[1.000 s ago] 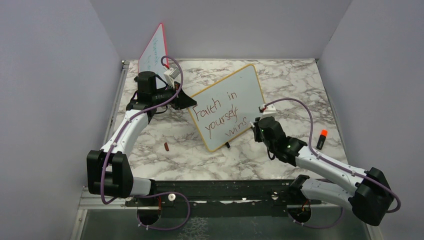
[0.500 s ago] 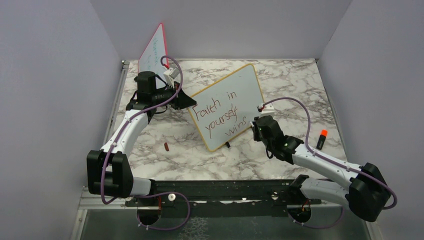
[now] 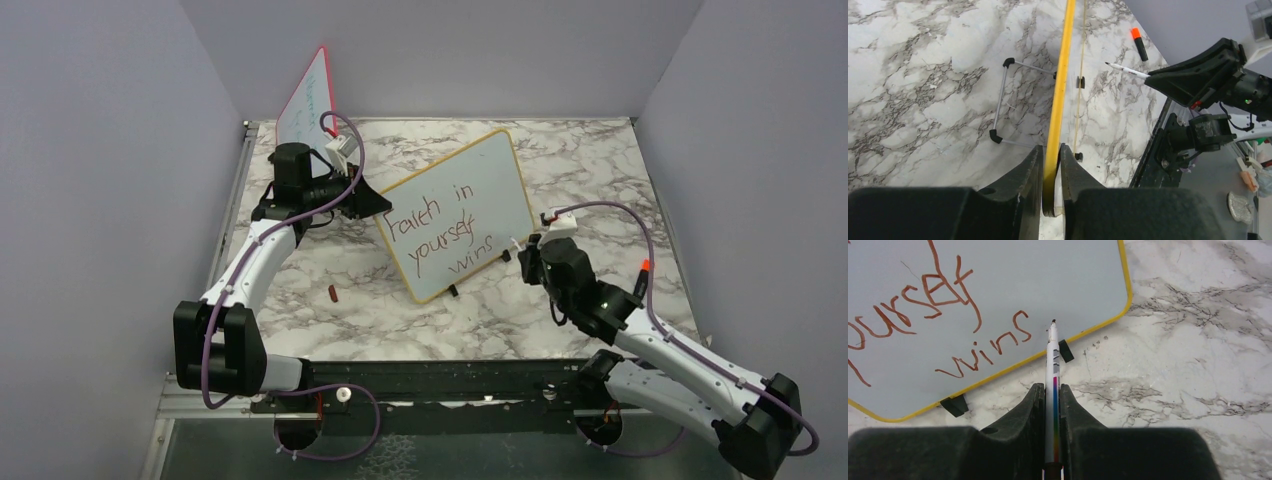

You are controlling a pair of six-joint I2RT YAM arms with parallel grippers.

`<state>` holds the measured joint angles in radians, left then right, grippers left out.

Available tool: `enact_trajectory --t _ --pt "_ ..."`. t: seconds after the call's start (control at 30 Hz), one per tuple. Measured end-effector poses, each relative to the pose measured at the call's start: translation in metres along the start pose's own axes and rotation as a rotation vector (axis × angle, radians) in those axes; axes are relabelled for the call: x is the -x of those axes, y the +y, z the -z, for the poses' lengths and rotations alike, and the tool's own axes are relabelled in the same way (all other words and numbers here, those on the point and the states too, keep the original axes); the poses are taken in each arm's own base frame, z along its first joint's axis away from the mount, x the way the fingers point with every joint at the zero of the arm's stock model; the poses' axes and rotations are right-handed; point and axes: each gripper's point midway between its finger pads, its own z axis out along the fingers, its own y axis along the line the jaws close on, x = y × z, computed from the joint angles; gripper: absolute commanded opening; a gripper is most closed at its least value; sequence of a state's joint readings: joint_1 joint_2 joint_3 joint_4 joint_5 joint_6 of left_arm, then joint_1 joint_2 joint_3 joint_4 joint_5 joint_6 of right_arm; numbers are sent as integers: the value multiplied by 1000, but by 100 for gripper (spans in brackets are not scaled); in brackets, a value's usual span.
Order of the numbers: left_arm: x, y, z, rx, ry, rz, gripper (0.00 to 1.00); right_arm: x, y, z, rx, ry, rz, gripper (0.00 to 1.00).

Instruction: Write a sentence on the whiteboard

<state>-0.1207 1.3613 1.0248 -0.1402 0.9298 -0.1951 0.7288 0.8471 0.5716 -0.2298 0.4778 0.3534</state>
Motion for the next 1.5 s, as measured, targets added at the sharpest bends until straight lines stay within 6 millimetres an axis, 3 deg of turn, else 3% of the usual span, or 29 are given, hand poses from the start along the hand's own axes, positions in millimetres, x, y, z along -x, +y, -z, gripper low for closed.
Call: enact_trajectory --t 0.5,0.67,0.87,1.0,1.23,1.5 --pt "15 9 19 183 -70 42 70 32 -4 29 33 -97 -57 1" --pt "37 -4 44 290 -167 29 88 38 -7 36 42 -123 -69 1" --pt "49 -12 82 459 -298 53 96 48 -9 47 60 -173 -96 1" --pt "20 4 102 601 -343 143 97 51 -11 51 65 -192 -108 1" --pt "-62 54 119 862 -287 357 96 48 -14 55 71 -207 -120 1" --pt "-127 88 120 1028 -120 525 82 50 -15 58 77 -222 -128 1"
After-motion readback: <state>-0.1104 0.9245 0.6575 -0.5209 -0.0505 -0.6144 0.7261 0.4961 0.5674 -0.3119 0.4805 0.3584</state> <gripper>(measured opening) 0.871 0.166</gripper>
